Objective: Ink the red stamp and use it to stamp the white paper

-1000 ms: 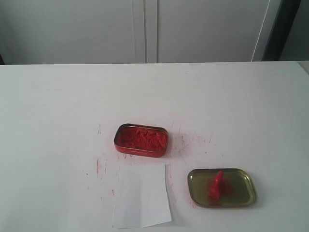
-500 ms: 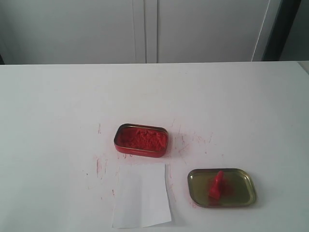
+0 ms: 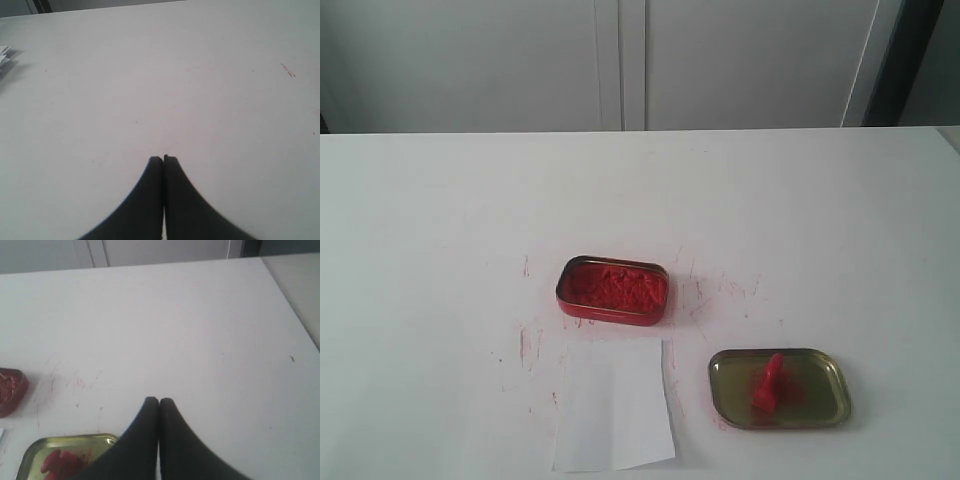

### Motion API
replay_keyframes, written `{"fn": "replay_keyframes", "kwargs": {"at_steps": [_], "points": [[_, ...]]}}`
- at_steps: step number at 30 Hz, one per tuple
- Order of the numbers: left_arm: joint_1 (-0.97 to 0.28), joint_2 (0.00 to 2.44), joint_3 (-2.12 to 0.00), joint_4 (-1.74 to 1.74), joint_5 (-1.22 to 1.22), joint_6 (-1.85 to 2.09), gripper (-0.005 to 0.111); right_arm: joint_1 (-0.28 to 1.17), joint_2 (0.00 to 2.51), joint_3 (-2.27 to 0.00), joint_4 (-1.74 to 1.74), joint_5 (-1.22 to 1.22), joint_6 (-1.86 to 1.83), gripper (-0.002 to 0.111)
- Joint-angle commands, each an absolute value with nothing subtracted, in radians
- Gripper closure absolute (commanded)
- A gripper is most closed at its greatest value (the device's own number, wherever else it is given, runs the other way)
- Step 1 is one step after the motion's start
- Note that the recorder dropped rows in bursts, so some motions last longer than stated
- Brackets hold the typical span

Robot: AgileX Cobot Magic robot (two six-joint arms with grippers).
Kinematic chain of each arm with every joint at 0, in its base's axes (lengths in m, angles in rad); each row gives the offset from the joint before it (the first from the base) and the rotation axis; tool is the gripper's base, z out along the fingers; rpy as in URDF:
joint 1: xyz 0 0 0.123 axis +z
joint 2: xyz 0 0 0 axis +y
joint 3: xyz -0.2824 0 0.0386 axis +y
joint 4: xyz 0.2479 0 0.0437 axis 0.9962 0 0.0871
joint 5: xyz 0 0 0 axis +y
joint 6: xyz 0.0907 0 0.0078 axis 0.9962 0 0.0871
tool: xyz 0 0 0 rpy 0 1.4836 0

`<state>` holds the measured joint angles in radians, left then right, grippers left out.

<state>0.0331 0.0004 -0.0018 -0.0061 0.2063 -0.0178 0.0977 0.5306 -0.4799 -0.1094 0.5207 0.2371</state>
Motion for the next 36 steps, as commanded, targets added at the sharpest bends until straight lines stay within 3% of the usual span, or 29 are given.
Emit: {"fn": "replay_keyframes", "kwargs": {"at_steps": [1,18,36], "points": [[0.027,0.0,0.0,-0.006,0.202,-0.022,0.107,0.089,0.619,-0.527,-0.096,0.58,0.251,0.108],[0.027,0.0,0.0,-0.006,0.202,-0.022,0.107,0.091,1.129,-0.673,0.118,0.618,0.246,0.108],[0.027,0.0,0.0,-0.006,0.202,-0.022,0.107,0.434,1.402,-0.814,0.07,0.665,0.605,0.108]]}}
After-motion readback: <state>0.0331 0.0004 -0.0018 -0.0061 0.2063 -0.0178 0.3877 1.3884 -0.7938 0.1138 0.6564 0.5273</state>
